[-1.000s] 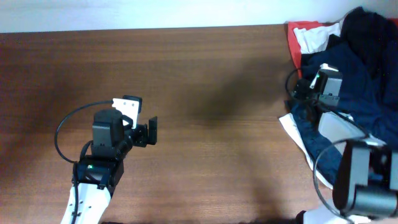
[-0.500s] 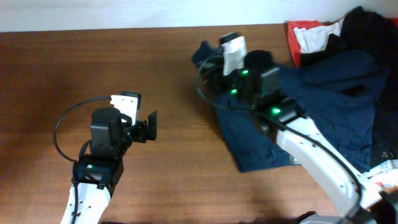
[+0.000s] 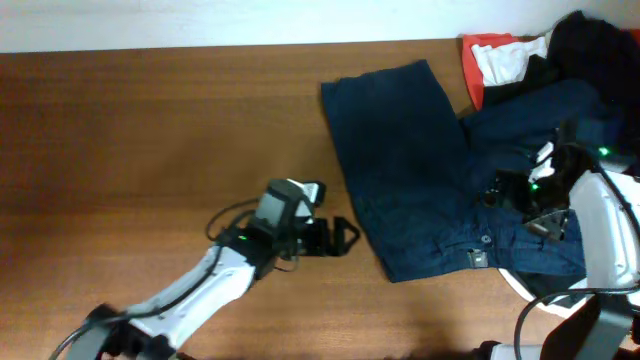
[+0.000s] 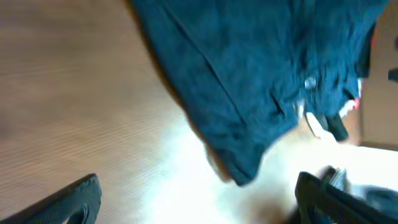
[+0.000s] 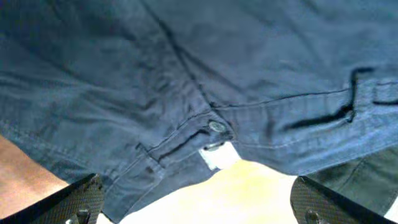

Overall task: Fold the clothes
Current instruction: 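Pull the navy trousers left onto the open table with both grippers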

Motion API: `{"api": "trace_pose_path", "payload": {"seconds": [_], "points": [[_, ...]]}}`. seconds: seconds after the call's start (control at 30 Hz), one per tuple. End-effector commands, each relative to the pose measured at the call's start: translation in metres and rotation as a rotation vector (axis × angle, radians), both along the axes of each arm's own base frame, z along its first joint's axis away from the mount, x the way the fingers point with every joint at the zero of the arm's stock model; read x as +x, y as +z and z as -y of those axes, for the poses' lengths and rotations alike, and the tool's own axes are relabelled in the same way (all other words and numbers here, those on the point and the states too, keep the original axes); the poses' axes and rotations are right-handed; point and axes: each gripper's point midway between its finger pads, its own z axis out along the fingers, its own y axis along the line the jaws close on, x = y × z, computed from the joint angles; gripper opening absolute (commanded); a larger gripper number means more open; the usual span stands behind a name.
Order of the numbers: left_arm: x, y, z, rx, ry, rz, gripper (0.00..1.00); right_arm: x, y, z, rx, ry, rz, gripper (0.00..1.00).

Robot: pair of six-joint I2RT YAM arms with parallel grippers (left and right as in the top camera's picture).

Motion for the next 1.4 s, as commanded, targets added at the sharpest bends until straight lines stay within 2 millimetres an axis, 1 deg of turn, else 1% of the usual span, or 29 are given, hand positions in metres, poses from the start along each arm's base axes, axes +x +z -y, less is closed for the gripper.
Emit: {"api": "trace_pose_path", "payload": {"seconds": [0.0,0.03,0.07,0.1,0.17,0.2,0.23,0.27,0.3,0.37,0.43,0.47,0.5,0.57,0.6,0.63,0.67,0.7,0.73,0.8,0.83,0.87,0.9,0.97,1.0,1.07,1.13,1.3,1.37], "points": [[-0.029,-0.026,0.046,-0.073,0.020,-0.212,0.99,-0.006,0.004,0.008,-0.003,-0.034,-0.006,0.99],[-0.035,-0.031,0.061,-0.090,0.000,-0.219,0.99,-0.007,0.004,0.008,-0.003,-0.034,-0.007,0.99],[-0.048,-0.039,0.081,-0.113,-0.032,-0.232,0.93,-0.007,0.004,0.008,-0.003,-0.034,-0.006,0.99],[-0.058,-0.045,0.092,-0.121,-0.037,-0.266,0.90,-0.007,0.004,0.008,-0.003,-0.034,-0.007,0.99],[-0.078,-0.058,0.114,-0.145,-0.070,-0.296,0.89,-0.007,0.004,0.008,-0.002,-0.034,-0.008,0.99],[-0.077,-0.059,0.125,-0.182,-0.091,-0.265,0.74,-0.007,0.004,0.008,-0.002,-0.034,-0.009,0.99],[-0.076,-0.063,0.126,-0.187,-0.088,-0.269,0.58,-0.007,0.004,0.008,-0.002,-0.034,-0.009,0.99],[-0.072,-0.069,0.124,-0.172,-0.067,-0.267,0.17,-0.007,0.004,0.008,-0.002,-0.034,-0.009,0.99],[-0.062,-0.071,0.119,-0.160,-0.045,-0.226,0.01,-0.007,0.004,0.008,-0.002,-0.034,-0.009,0.99],[-0.026,-0.072,0.098,-0.139,-0.011,-0.133,0.01,-0.007,0.004,0.008,-0.003,-0.034,-0.009,0.99],[0.009,-0.062,0.047,-0.115,0.022,-0.136,0.01,-0.010,0.003,0.014,-0.042,-0.037,-0.023,0.99],[0.032,-0.053,-0.008,-0.036,0.080,-0.102,0.01,-0.010,0.003,0.016,-0.049,-0.038,-0.025,0.99],[0.057,-0.040,-0.078,0.061,0.190,-0.036,0.01,-0.009,0.003,0.016,-0.050,-0.038,-0.022,0.99],[0.089,-0.010,-0.171,0.117,0.406,0.061,0.01,-0.009,0.003,0.016,-0.050,-0.038,-0.022,0.99],[0.106,0.006,-0.224,0.145,0.552,0.123,0.01,-0.009,0.003,0.016,-0.050,-0.038,-0.022,0.98],[0.116,0.016,-0.265,0.162,0.667,0.164,0.01,-0.009,0.003,0.016,-0.050,-0.038,-0.022,0.99],[0.127,0.032,-0.323,0.167,0.812,0.235,0.35,-0.009,0.003,0.016,-0.050,-0.038,-0.022,0.99],[0.127,0.036,-0.333,0.149,0.832,0.247,0.99,-0.009,0.003,0.016,-0.050,-0.038,-0.022,0.99],[0.121,0.033,-0.319,0.086,0.783,0.202,0.99,-0.009,0.003,0.016,-0.048,-0.037,-0.022,0.99],[0.085,0.011,-0.282,-0.013,0.699,-0.025,0.99,-0.007,0.003,0.010,-0.019,-0.034,-0.012,0.99],[0.049,-0.006,-0.259,-0.026,0.665,-0.231,0.99,-0.006,0.004,0.008,-0.005,-0.033,-0.006,0.99],[0.023,-0.015,-0.237,-0.011,0.614,-0.364,0.99,-0.006,0.004,0.007,-0.002,-0.032,-0.005,0.99],[0.009,-0.017,-0.213,0.007,0.537,-0.419,0.99,-0.006,0.004,0.007,-0.002,-0.032,-0.005,0.99],[-0.001,-0.020,-0.180,0.045,0.442,-0.445,0.99,-0.007,0.004,0.007,-0.002,-0.032,-0.007,0.99],[-0.007,-0.025,-0.168,0.098,0.440,-0.473,0.99,-0.007,0.004,0.007,-0.001,-0.032,-0.009,0.99],[-0.018,-0.036,-0.153,0.215,0.484,-0.512,0.99,-0.007,0.003,0.007,-0.001,-0.032,-0.010,0.99],[-0.027,-0.042,-0.145,0.256,0.546,-0.564,0.99,-0.008,0.003,0.007,0.000,-0.032,-0.011,0.99],[-0.038,-0.064,-0.151,0.261,0.651,-0.610,0.99,-0.008,0.003,0.007,0.001,-0.032,-0.014,0.99],[-0.027,-0.070,-0.156,0.267,0.681,-0.542,0.96,-0.008,0.003,0.007,0.001,-0.032,-0.015,0.99]]}}
